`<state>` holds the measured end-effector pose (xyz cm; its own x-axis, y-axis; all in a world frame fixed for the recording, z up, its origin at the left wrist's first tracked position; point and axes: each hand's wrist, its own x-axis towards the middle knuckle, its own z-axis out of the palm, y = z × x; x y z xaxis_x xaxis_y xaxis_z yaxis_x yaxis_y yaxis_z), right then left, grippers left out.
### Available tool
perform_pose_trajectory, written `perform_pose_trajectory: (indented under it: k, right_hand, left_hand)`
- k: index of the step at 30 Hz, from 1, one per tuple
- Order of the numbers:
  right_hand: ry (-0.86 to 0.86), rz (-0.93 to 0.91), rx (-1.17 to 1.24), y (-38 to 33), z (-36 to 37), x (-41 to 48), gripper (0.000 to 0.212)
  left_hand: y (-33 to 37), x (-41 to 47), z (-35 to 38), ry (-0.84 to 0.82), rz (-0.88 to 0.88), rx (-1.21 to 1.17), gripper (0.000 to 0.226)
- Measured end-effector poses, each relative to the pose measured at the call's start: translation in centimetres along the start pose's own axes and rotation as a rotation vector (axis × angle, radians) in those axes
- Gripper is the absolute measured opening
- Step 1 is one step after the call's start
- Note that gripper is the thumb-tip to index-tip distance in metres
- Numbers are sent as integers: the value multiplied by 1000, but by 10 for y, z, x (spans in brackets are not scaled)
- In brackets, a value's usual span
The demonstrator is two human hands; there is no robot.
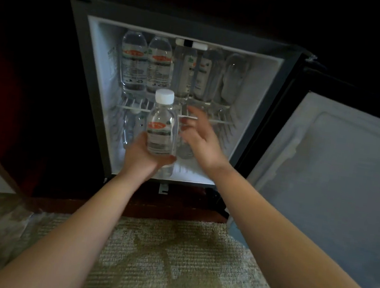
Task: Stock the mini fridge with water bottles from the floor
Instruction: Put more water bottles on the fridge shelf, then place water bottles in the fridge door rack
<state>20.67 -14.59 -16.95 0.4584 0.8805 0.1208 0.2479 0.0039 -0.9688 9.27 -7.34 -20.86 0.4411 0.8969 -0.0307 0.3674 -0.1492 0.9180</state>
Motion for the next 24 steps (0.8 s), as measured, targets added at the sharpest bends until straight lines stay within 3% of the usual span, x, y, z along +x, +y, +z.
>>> perform_pose_trajectory:
  k: [3,6,10,12,14,17,20,24]
  right_hand:
    - [2,134,26,-12,1,-30,74]
    - [122,156,-124,-21,-8,-61,63]
    - [225,143,-333,-34,-42,-104,48]
    - [307,122,-372,-40,-61,-124,47]
    - [404,117,-419,-41,-80,-141,45]
    - [535,118,-492,-35,-109,-158,37]
    - [621,153,-481,-19,-127,-160,34]
    - [640,224,-479,18,-137,-151,33]
  left_hand:
    - [16,-28,2,-167,48,219,59]
    - [32,-59,12,-443,118,391,63]
    - [32,-91,31,-460,81,162,59]
    - [39,-104,37,-579,10,96,70]
    - [45,-109,44,-724,-72,186,88]
    - [52,-103,57,-694,-91,272,89]
    - [64,-96,74,-587,-94,141,71]
    - [75,-97,109,-593,-115,-7,63]
